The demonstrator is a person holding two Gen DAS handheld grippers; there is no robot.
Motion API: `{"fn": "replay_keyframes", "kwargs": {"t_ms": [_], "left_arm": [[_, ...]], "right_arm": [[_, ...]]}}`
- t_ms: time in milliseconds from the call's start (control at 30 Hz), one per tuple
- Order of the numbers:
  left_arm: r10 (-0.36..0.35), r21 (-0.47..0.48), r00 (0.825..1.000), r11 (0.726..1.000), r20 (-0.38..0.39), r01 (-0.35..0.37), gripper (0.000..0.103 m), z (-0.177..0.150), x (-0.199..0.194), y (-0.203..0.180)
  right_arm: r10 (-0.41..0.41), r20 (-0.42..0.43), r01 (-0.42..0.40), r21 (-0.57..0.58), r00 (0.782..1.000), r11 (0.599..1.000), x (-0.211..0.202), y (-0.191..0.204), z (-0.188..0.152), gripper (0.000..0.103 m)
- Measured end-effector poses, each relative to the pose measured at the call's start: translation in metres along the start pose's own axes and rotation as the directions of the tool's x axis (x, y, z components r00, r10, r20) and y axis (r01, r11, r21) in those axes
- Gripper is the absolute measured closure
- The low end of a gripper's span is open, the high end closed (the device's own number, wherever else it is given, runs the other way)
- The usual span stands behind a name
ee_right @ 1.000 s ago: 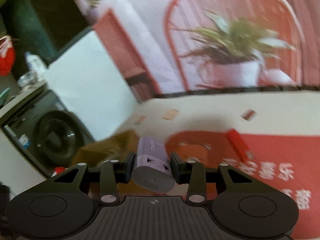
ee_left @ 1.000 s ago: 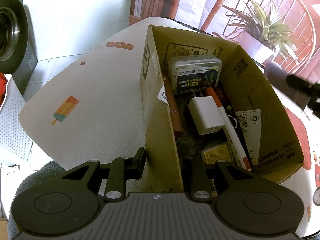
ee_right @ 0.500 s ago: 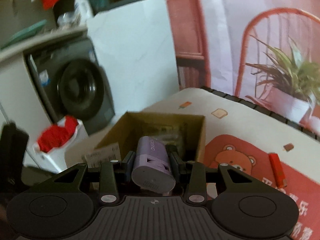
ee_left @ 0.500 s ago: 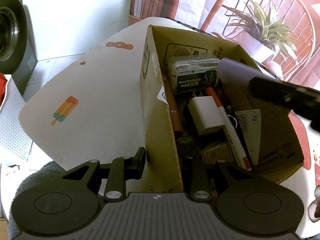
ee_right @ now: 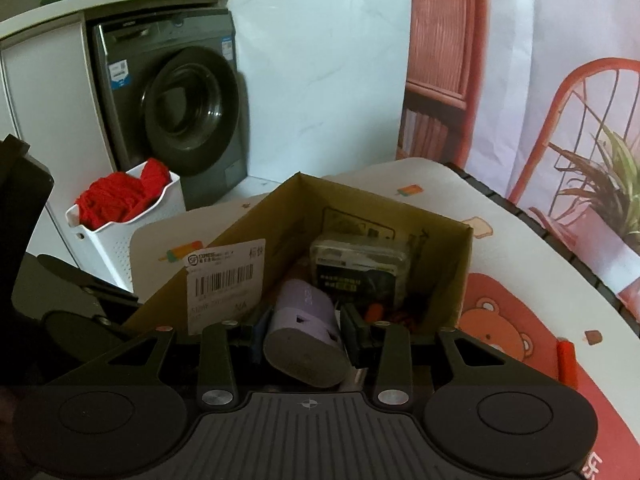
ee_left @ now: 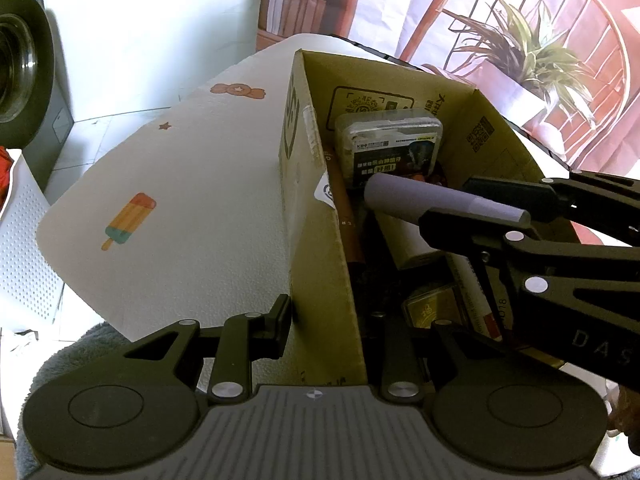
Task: Organize rigid objects
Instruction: 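Lift the lavender power bank, carry it over the cardboard box and release it inside, then move the right gripper to the red stick and grasp it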
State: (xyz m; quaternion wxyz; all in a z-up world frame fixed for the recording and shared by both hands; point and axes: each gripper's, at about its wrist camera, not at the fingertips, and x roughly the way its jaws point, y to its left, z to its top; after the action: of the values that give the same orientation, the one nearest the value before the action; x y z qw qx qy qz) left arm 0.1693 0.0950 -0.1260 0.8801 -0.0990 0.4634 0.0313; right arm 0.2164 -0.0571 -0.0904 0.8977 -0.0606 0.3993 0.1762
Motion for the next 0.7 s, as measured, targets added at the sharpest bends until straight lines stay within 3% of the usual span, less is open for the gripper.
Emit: {"fn": "replay_keyframes", "kwargs": {"t_ms": [200, 333, 533, 700], "left_arm": [[0.001, 0.0, 1.0, 1.0, 0.0, -0.001, 0.076, 0.0, 0.0, -0.001], [0.001, -0.001, 1.0, 1.0, -0.001, -0.001, 0.076, 0.001, -0.001, -0.003], [0.0, -0.001, 1.0, 1.0, 0.0, 0.0, 0.076, 0.001, -0.001, -0.004], [0.001, -0.001, 1.0, 1.0, 0.0, -0.001, 0.076, 0.001, -0.001, -0.004]], "right_arm": [[0.055, 0.026, -0.056, 0.012, 0.998, 0.998, -0.008, -0.003, 0.002, 0.064], [0.037, 0.074, -0.04, 0.037, 0.997, 0.999, -0.02, -0.01, 0.004, 0.063], [-0.093, 0.184, 0.064, 0.156, 0.978, 0.986, -0.045, -0.044, 0.004, 0.054], [-0.218, 0.204, 0.155, 0.287, 0.954, 0.945, -0.056, -0.085, -0.005, 0.051]]}}
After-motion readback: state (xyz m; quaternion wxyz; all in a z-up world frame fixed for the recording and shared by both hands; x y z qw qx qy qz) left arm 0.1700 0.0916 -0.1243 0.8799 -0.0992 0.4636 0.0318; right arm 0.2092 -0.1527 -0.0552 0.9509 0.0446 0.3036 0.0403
